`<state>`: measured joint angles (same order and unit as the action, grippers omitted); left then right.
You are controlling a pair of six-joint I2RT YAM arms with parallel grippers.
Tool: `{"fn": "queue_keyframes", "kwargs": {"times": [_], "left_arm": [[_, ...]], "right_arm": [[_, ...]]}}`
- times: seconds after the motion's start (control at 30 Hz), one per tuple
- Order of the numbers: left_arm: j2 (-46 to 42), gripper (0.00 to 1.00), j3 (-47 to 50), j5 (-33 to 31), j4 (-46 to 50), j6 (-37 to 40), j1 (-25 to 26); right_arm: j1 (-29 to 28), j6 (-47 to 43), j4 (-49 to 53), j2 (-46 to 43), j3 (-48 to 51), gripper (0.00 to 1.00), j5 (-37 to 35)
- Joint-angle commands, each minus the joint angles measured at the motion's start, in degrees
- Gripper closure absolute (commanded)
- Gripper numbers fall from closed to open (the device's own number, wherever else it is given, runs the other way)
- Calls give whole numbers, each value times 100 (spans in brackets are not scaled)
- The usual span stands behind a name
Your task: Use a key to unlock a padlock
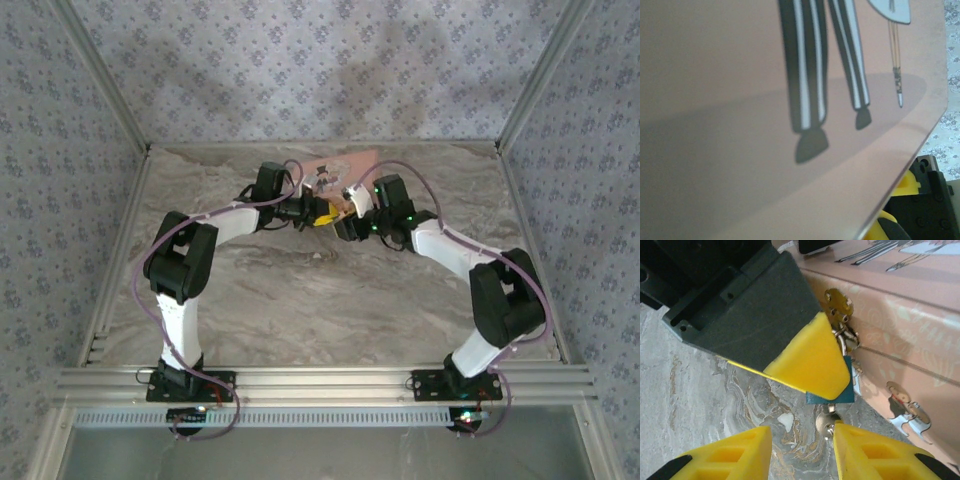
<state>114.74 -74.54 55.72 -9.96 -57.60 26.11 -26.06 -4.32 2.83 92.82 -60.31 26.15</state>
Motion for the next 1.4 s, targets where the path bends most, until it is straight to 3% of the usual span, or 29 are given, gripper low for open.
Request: {"fn": "queue_keyframes", "kwargs": {"times": [0.0,0.73,1.2,1.37], "left_arm": [[-186,100,-115,513,633,-367,9],[-233,100,-129,528,802,-243,-84],[-208,100,-145,535,864,-207,-97],[-213,100,-142,535,873,-197,-106]], "right_arm": [[-73,-189,148,127,-240,61,-241],[-479,-892,640,41,-235,58,-892],[-558,-1001,820,114,-297,51,-840],[-632,-1108,838,120,-293,51,-1283]]}}
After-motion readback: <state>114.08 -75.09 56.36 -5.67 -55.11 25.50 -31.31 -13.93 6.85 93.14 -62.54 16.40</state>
